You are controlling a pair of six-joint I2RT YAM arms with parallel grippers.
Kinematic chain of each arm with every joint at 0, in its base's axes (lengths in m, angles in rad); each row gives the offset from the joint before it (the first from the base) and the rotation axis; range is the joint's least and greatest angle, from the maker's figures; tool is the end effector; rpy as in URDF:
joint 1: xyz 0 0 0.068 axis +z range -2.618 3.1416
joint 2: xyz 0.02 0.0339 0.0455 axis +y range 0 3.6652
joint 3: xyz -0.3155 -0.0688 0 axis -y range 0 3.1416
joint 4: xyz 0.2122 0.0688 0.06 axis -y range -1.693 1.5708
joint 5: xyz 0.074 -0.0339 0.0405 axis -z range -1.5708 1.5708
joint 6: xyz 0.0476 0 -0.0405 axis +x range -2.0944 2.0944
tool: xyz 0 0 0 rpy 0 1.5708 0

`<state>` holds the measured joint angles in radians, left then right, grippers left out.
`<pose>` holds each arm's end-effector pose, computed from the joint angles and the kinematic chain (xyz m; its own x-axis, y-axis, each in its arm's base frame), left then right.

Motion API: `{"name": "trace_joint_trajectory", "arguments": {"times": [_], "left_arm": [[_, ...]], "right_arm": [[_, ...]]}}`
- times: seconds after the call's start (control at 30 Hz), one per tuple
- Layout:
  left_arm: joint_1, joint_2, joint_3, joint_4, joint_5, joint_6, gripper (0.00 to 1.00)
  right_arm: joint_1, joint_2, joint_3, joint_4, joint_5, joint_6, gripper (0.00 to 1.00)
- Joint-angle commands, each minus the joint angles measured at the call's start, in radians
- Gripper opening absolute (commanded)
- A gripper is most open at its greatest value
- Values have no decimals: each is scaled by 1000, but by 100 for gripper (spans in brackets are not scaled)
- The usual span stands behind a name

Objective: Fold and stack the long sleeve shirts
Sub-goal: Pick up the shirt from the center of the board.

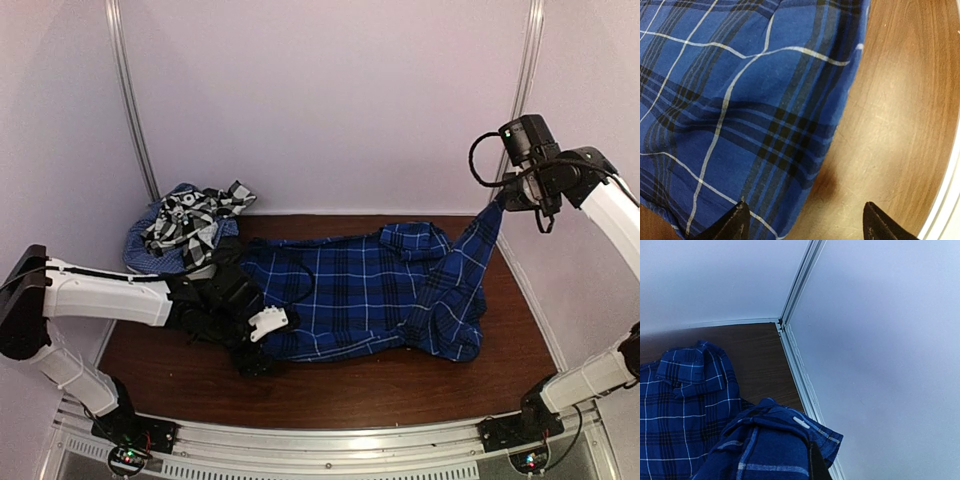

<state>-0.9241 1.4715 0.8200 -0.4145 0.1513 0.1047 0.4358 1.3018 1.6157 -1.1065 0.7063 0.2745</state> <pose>0.1464 -0.2057 0.2405 -0.4375 0.7509 -0.4948 0.8834 0.4615 -0.0807 0.1915 0.0551 0.4618 -0.5965 -0.0503 -0.8010 0.2634 0.9305 -0.2546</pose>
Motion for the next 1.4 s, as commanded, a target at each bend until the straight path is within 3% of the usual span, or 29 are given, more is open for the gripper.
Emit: {"name": "trace_joint_trajectory", "arguments": {"times": [0.0, 0.27, 0.37, 0.47, 0.53, 1.0, 1.2, 1.37], "left_arm": [[-4, 56, 51, -30, -63, 73, 76], [-4, 141, 78, -74, -162, 87, 54], [-4, 171, 94, -89, -185, 81, 35], [-3, 178, 122, -111, -172, 65, 6], [-4, 173, 144, -138, -156, 47, 0], [-117, 105, 270, -411, -96, -102, 0], [-112, 92, 322, -463, -134, -117, 0], [-36, 146, 362, -463, -132, -75, 0]], "right_arm": [[-14, 11, 39, 23, -19, -21, 0], [-39, 19, 50, 19, -21, -42, 0], [-48, 16, 54, 15, -26, -46, 0], [-54, 7, 52, 11, -27, -49, 0], [-56, 1, 48, 5, -29, -49, 0], [-57, -65, 127, -105, -214, -42, 0], [-57, -17, 234, -150, -210, -51, 0], [-57, 50, 305, -153, -134, -72, 0]]}}
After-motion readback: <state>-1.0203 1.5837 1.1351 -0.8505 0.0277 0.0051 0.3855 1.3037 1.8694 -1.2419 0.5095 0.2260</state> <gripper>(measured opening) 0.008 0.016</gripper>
